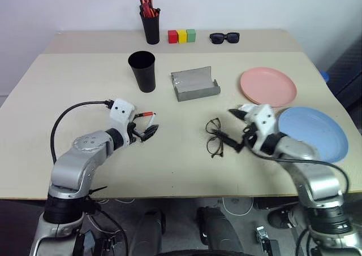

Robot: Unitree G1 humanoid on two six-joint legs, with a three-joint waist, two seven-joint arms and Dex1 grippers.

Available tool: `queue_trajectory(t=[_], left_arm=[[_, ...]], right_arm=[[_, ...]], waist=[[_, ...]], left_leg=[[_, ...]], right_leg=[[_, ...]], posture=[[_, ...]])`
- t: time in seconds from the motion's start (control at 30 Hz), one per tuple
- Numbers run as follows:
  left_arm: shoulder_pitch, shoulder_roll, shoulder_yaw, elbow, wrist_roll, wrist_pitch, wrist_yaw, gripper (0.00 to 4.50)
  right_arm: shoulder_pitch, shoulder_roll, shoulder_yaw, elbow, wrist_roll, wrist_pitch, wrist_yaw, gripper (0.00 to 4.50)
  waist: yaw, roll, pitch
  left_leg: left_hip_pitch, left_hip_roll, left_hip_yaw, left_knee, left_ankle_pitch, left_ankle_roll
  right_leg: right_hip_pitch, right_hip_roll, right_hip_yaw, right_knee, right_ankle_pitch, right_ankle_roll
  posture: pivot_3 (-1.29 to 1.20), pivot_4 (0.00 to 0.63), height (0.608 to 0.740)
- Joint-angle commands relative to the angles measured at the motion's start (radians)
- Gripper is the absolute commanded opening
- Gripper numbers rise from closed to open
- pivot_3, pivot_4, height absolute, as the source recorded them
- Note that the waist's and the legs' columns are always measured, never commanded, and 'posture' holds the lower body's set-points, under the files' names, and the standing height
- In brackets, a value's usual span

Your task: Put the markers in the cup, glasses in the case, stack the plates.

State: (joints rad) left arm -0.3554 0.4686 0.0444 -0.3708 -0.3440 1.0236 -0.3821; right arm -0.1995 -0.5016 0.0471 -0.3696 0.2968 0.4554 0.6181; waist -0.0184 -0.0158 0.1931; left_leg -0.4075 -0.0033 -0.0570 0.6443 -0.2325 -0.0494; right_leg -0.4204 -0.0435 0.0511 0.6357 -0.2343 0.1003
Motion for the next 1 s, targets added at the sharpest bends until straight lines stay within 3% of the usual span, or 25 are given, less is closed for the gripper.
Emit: queue_trajectory(t=[0.03,0.27,0.53,0.63,0.87,1.0], left_arm=[[-0.041,-0.011,-0.001,0.003,-0.007,0.129,0.043,4.42],[-0.153,-0.080,-0.014,0.024,-0.026,0.409,0.095,4.42],[-0.268,-0.155,-0.042,0.146,0.012,0.514,0.151,4.42],[-0.304,-0.162,-0.044,0.209,0.042,0.519,0.179,3.57],[-0.319,-0.173,-0.045,0.219,0.056,0.554,0.192,0.13],[-0.319,-0.187,-0.008,0.186,0.050,0.571,0.190,0.05]], right_arm=[[-0.016,0.057,0.074,-0.072,-0.054,0.023,-0.082,4.50],[-0.026,0.143,0.162,-0.104,-0.081,0.070,-0.137,4.50],[-0.027,0.161,0.162,-0.087,-0.090,0.065,-0.158,4.50],[-0.016,0.162,0.162,-0.087,-0.093,0.061,-0.162,4.50],[-0.021,0.170,0.167,-0.079,-0.096,0.060,-0.161,4.50],[-0.030,0.171,0.172,-0.066,-0.095,0.055,-0.150,4.50]], waist=[[-0.001,0.000,0.000],[0.004,0.000,0.000],[0.005,0.000,-0.001],[0.004,0.000,-0.001],[0.004,0.000,-0.001],[0.004,0.000,-0.001]], left_leg=[[0.000,0.000,0.000,0.000,0.000,0.000],[-0.001,-0.001,-0.002,0.002,0.000,0.000],[0.000,-0.001,-0.002,0.002,0.000,0.000],[0.002,-0.001,-0.002,0.002,0.000,0.000],[0.008,-0.001,-0.003,0.001,0.000,0.000],[0.008,-0.002,-0.003,0.001,0.000,0.000]], right_leg=[[0.000,0.000,0.000,0.000,0.000,0.000],[0.001,0.000,-0.001,0.000,0.000,0.000],[0.002,0.000,-0.001,0.000,0.000,0.000],[0.004,-0.001,-0.001,0.000,0.000,0.000],[0.011,-0.001,-0.002,-0.002,-0.002,-0.002],[0.011,-0.001,-0.002,-0.002,-0.002,-0.001]], posture=[[0.00,0.150,0.740],[0.00,0.150,0.740],[0.00,0.150,0.740],[0.00,0.150,0.740],[0.00,0.150,0.740],[0.00,0.150,0.740]])
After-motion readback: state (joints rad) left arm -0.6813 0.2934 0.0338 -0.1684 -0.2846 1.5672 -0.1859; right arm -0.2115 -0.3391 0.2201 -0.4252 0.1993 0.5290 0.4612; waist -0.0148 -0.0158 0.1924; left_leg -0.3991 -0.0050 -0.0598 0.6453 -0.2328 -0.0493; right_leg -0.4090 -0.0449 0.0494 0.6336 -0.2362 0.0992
